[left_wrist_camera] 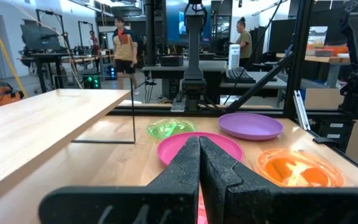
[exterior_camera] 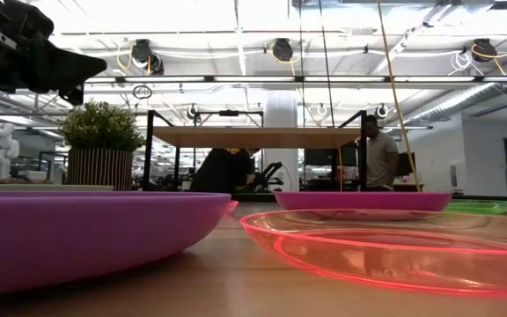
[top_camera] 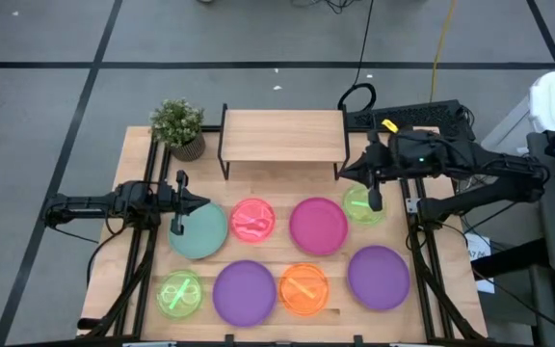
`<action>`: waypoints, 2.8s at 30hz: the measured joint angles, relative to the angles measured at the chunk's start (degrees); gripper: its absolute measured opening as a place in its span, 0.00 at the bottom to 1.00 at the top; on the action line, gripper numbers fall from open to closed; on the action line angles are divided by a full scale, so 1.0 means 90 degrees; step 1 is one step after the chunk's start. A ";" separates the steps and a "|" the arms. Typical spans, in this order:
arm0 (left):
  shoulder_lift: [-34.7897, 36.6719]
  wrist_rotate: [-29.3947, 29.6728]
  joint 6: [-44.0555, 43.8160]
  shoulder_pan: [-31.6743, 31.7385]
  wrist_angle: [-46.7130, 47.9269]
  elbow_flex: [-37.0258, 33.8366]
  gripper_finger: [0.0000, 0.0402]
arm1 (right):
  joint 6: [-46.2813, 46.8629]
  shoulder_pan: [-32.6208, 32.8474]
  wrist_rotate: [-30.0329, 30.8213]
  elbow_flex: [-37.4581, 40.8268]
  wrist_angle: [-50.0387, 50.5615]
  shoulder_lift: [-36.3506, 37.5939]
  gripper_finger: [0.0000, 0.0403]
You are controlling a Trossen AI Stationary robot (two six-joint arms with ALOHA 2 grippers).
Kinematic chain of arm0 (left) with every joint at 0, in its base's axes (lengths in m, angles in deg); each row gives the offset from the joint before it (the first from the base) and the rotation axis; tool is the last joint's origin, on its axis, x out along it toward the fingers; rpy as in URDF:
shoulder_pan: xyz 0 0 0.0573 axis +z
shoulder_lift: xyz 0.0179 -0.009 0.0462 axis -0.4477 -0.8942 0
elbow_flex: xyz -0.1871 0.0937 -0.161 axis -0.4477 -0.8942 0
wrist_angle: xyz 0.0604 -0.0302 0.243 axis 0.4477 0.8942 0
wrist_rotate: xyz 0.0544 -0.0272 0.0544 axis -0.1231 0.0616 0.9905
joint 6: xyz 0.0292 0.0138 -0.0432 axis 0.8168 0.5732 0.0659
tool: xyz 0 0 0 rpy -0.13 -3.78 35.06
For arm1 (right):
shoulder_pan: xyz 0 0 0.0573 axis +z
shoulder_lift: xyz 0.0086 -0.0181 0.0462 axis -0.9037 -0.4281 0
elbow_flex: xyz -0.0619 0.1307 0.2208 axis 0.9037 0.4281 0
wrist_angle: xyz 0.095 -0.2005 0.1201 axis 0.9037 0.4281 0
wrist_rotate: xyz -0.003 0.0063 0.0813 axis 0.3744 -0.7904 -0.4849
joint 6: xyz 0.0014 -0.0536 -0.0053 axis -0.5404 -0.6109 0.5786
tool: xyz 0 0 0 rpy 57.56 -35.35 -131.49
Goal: Place and stack plates onto a shelf
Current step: Put the pink plate on the shelf
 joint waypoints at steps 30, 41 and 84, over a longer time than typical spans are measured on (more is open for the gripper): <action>-0.1922 -0.0066 -0.0612 -0.0005 0.0386 0.2502 0.00 | 0.0274 0.0476 0.0029 0.0803 0.0153 -0.0643 0.00; -0.4217 -0.0450 -0.0932 -0.0138 0.2458 0.4962 0.00 | 0.0807 0.0881 0.0042 0.1996 -0.0465 -0.0642 0.00; -0.8145 0.0263 -0.0960 -0.2336 0.2630 0.5911 0.00 | 0.2153 0.2792 0.0828 0.3663 -0.1672 -0.1174 0.23</action>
